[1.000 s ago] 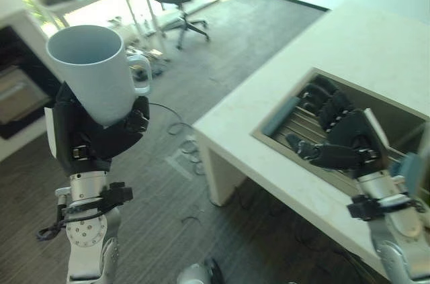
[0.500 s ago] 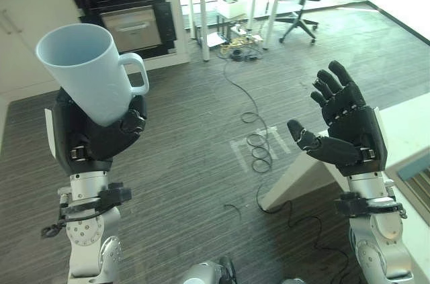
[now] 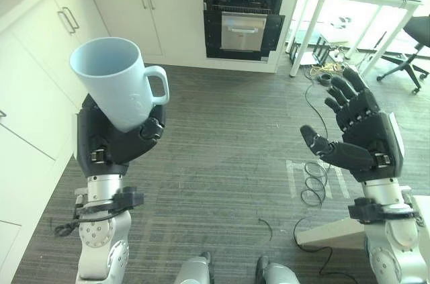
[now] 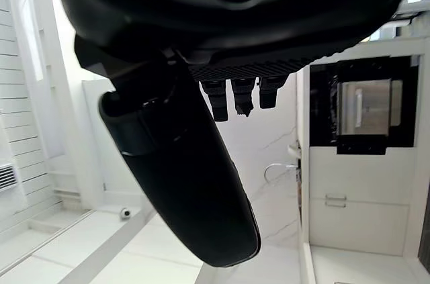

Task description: Place the dishes in the dishwasher.

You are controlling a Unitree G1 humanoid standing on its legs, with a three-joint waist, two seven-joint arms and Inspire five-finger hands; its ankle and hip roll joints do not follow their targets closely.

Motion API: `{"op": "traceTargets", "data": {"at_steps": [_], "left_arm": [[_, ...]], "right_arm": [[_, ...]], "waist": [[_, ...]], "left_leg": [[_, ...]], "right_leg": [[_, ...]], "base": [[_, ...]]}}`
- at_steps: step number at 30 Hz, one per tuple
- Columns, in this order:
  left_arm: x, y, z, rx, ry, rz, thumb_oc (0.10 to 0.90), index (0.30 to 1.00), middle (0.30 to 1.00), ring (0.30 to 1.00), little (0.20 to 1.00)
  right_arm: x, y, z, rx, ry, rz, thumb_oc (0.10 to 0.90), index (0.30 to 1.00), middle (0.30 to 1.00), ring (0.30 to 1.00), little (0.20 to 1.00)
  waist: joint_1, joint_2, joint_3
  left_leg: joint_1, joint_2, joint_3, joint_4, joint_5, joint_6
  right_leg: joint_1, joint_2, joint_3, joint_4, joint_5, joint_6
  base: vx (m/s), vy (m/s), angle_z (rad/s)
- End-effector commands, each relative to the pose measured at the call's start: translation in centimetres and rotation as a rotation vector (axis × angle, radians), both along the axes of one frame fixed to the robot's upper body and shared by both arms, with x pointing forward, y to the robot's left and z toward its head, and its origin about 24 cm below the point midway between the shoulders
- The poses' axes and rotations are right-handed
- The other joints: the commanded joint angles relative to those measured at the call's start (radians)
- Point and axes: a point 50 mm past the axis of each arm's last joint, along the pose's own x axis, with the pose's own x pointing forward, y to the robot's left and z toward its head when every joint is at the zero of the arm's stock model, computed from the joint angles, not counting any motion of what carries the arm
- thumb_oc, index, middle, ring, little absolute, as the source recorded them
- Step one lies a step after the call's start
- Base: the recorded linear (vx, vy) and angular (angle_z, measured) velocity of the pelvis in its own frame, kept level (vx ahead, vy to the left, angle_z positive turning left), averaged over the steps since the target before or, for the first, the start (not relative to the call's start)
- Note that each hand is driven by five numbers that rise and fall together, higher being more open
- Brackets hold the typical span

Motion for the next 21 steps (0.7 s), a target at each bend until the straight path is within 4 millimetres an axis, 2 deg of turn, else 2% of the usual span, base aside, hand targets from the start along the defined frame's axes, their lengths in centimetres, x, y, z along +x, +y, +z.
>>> {"op": "traceTargets", "data": {"at_steps": [1, 8, 9, 10, 15, 18, 20, 21], "left_arm": [[-0.9, -0.6, 4.9, 0.06, -0.279, -0.019, 0.4, 0.3, 0.3, 0.3, 0.3], [-1.0, -0.3, 4.7, 0.064, -0.255, -0.019, 0.4, 0.3, 0.3, 0.3, 0.3], [0.5, -1.8, 4.6, 0.063, -0.259, -0.044, 0.4, 0.3, 0.3, 0.3, 0.3], [0.1, -1.8, 4.4, 0.039, -0.261, -0.079, 0.4, 0.3, 0.3, 0.3, 0.3], [0.0, -1.9, 4.2, 0.025, -0.257, -0.092, 0.4, 0.3, 0.3, 0.3, 0.3], [-0.3, -1.5, 4.2, 0.01, -0.257, -0.095, 0.4, 0.3, 0.3, 0.3, 0.3], [-0.3, -1.5, 4.2, 0.004, -0.26, -0.094, 0.4, 0.3, 0.3, 0.3, 0.3], [-0.4, -1.4, 4.1, -0.003, -0.264, -0.092, 0.4, 0.3, 0.3, 0.3, 0.3]], "right_arm": [[-0.6, 0.4, 3.6, 0.01, -0.203, 0.028, 0.8, 0.9, 0.9, 0.9, 0.9], [-0.7, 0.7, 3.3, 0.003, -0.188, 0.043, 0.8, 0.9, 0.9, 0.9, 0.9], [0.9, 2.5, 2.8, -0.031, -0.126, 0.173, 0.8, 0.9, 0.9, 0.9, 0.9], [0.4, 2.0, 2.8, -0.006, -0.141, 0.168, 0.8, 0.9, 0.9, 0.9, 0.9], [-0.2, 1.8, 2.6, 0.02, -0.137, 0.136, 0.8, 0.9, 0.9, 0.9, 0.9], [-0.6, 1.2, 2.5, 0.018, -0.133, 0.121, 0.8, 0.9, 0.9, 0.9, 0.9], [-0.5, 1.1, 2.6, 0.021, -0.133, 0.118, 0.8, 0.9, 0.9, 0.9, 0.9], [-0.3, 0.8, 2.7, 0.032, -0.141, 0.112, 0.8, 0.9, 0.9, 0.9, 0.9]], "waist": [[-0.02, 0.017, -0.115], [-0.026, 0.025, -0.117], [-0.024, 0.003, -0.105], [-0.031, 0.005, -0.107], [-0.047, 0.011, -0.111], [-0.055, 0.014, -0.101], [-0.052, 0.01, -0.087], [-0.05, -0.008, -0.071]], "left_leg": [[0.078, 0.01, 0.088, -0.045, -0.114, -0.012], [0.074, 0.022, 0.078, -0.045, -0.112, -0.024], [0.046, 0.008, 0.173, -0.045, -0.113, 0.019], [0.058, 0.015, 0.177, -0.045, -0.119, 0.013], [0.06, 0.029, 0.178, -0.045, -0.118, 0.003], [0.074, 0.035, 0.19, -0.045, -0.093, -0.013], [0.084, 0.03, 0.19, -0.045, -0.079, -0.02], [0.106, 0.003, 0.19, -0.045, -0.071, -0.015]], "right_leg": [[0.017, 0.021, -0.047, 0.013, -0.123, 0.024], [0.022, 0.013, -0.068, 0.013, -0.127, 0.021], [-0.014, 0.003, -0.045, 0.013, -0.11, 0.033], [-0.004, 0.009, -0.05, 0.013, -0.122, 0.027], [-0.001, 0.025, -0.052, 0.013, -0.136, 0.016], [0.005, 0.031, -0.058, 0.013, -0.139, 0.0], [0.011, 0.028, -0.057, 0.013, -0.137, -0.008], [0.014, 0.023, -0.038, 0.013, -0.133, -0.02]], "base": [[0.02, -0.101, 0.13], [0.0, -0.047, 0.08], [0.05, -0.141, 0.03], [0.06, -0.192, -0.01], [0.05, -0.177, 0.07], [0.07, -0.191, 0.12], [0.06, -0.18, 0.19], [0.1, -0.257, 0.14]]}}
